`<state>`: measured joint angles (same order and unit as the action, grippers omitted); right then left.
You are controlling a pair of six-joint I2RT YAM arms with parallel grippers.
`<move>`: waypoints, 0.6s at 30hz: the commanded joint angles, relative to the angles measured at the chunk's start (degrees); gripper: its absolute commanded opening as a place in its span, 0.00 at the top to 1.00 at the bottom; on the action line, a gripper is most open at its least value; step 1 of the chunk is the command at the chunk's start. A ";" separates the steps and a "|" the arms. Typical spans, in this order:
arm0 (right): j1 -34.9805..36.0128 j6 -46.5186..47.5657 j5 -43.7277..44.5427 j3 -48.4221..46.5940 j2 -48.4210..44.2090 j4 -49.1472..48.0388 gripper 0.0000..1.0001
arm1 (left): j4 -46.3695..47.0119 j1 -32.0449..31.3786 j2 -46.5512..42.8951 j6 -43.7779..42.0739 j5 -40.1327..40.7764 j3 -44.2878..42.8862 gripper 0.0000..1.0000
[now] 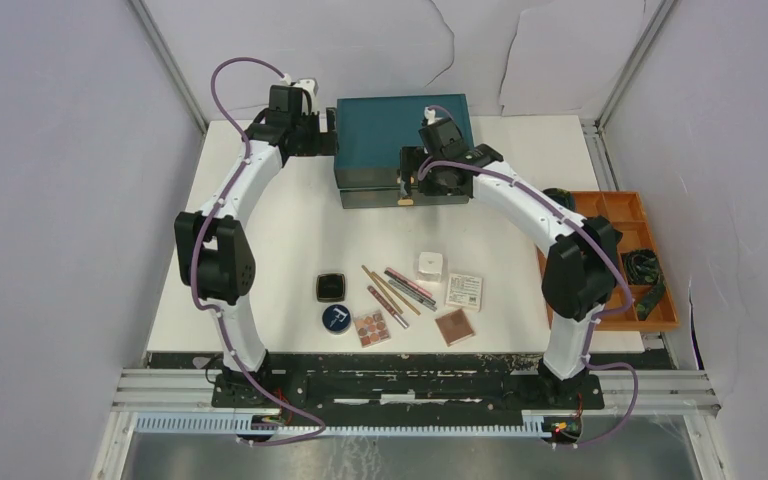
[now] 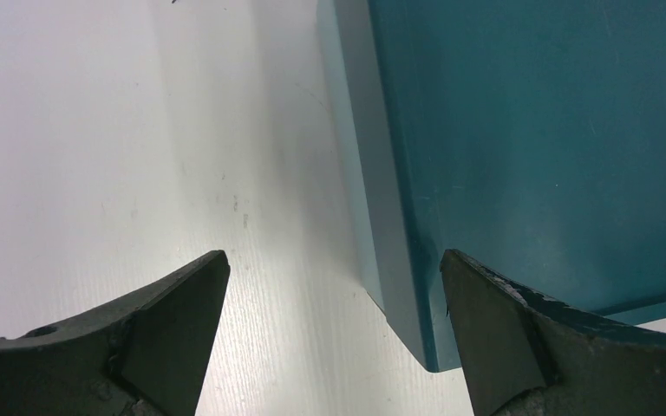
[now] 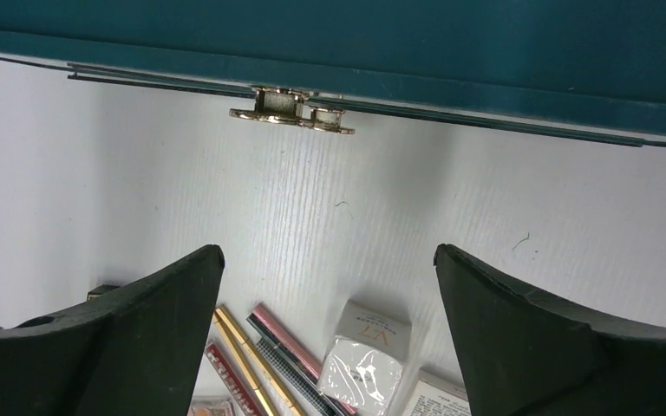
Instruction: Organize the makeup
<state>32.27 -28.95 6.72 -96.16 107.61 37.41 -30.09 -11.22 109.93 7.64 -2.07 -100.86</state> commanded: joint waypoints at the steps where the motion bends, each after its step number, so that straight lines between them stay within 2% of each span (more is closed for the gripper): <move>1: 0.31 2.67 -2.98 3.37 -6.81 -3.72 0.00 | 1.61 -0.01 -0.50 2.11 -1.13 -0.37 0.01; 4: 0.25 1.91 -7.01 12.40 -11.80 -16.35 0.00 | 1.65 -0.02 -0.81 2.44 -1.07 0.06 0.01; 6: 0.29 1.30 -7.39 14.66 -12.90 -19.27 0.00 | 2.07 -0.02 -1.06 2.55 -1.05 0.54 0.01; 10: 0.71 0.67 -2.98 13.05 -11.16 -17.23 0.00 | 3.07 0.04 -1.59 2.56 -0.46 1.93 0.01; 13: 1.23 -1.08 0.11 14.03 -11.00 -18.93 0.06 | 3.37 0.04 -1.56 2.56 -0.17 2.62 0.01; 18: 1.26 -12.01 -0.16 20.32 -14.20 -25.69 0.08 | 3.39 -0.02 -1.69 2.42 0.11 2.96 0.01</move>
<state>33.28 -31.62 5.15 -80.77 97.06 19.81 -27.83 -11.22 109.89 8.71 -2.04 -98.54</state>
